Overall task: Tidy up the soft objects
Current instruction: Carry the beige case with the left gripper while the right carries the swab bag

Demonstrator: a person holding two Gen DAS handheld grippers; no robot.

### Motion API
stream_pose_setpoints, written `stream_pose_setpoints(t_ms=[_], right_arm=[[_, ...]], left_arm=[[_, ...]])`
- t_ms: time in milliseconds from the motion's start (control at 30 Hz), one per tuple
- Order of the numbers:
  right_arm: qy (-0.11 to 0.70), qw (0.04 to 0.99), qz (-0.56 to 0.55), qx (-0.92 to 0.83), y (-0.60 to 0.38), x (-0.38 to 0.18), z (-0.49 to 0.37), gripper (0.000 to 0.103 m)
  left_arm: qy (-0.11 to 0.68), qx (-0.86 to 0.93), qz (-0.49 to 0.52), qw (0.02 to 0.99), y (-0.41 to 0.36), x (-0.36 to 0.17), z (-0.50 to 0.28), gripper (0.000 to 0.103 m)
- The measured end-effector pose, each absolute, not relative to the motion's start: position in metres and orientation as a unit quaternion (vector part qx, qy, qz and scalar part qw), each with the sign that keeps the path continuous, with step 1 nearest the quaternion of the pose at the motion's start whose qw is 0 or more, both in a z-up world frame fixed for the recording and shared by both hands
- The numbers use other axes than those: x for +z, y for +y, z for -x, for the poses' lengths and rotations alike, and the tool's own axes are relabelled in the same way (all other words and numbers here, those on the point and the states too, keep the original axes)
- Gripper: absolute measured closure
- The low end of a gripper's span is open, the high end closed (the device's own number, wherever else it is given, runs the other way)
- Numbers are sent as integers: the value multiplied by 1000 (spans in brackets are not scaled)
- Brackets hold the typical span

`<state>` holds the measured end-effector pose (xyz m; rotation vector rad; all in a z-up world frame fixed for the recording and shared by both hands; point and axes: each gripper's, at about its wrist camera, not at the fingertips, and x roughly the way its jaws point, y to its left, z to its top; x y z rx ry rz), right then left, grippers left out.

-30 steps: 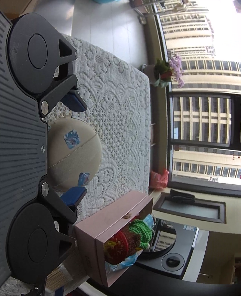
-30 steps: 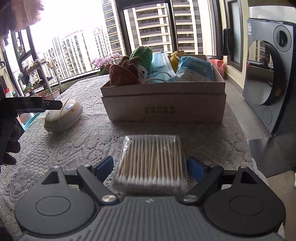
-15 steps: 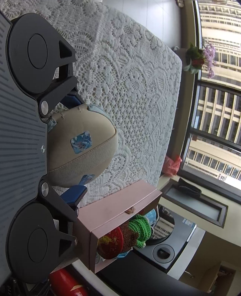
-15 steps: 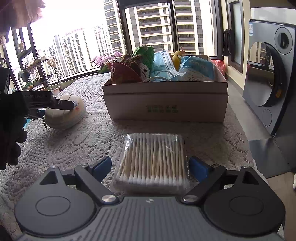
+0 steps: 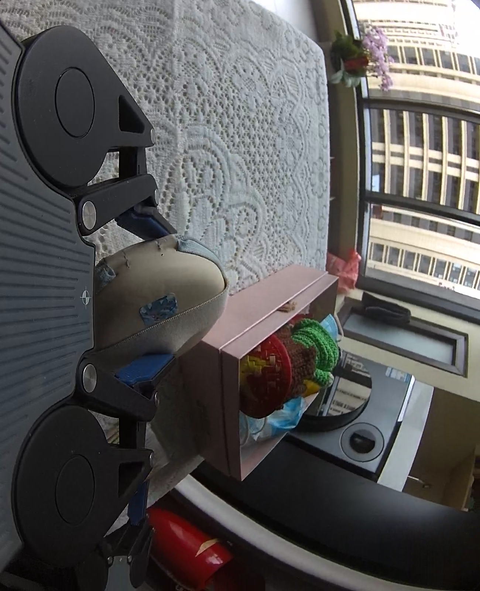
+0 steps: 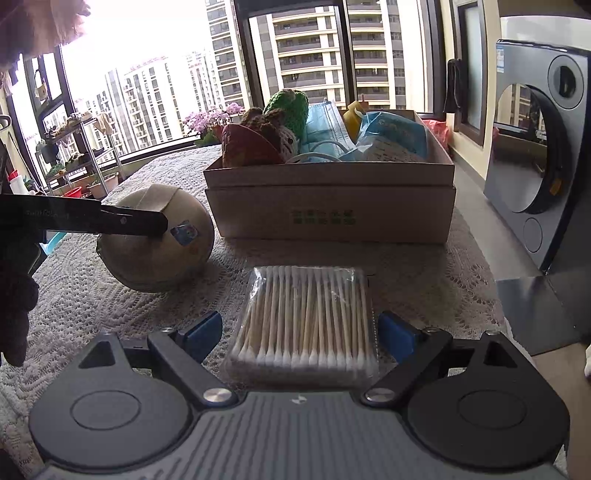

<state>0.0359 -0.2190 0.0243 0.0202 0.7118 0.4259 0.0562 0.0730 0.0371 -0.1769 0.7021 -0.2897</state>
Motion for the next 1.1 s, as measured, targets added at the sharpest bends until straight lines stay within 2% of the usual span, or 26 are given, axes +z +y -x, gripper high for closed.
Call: stream_pose_setpoints(t_ms=[100, 200, 367, 633, 800, 933, 1067, 1100], right_arm=[[343, 917, -13, 205, -219, 24, -36, 12], [336, 921, -10, 199, -220, 26, -33, 33], [331, 921, -4, 207, -230, 38, -18, 34], [280, 941, -3, 192, -271, 74, 18, 34], [262, 950, -8, 172, -287, 77, 22, 34], [261, 949, -20, 175, -291, 74, 16, 34], [264, 948, -27, 178, -296, 69, 12, 34], [267, 947, -28, 176, -298, 68, 12, 34]], left_arm=[[342, -142, 78, 926, 68, 38, -54, 32], [344, -156, 67, 923, 60, 41, -43, 35], [329, -182, 10, 927, 34, 51, -6, 36], [292, -245, -16, 924, -1, 83, 22, 36], [244, -263, -31, 933, -27, 121, -21, 36], [225, -260, 17, 939, -40, 140, -92, 36], [295, -233, 66, 924, -51, 114, -169, 35], [319, -215, 52, 922, -54, 103, -181, 32]])
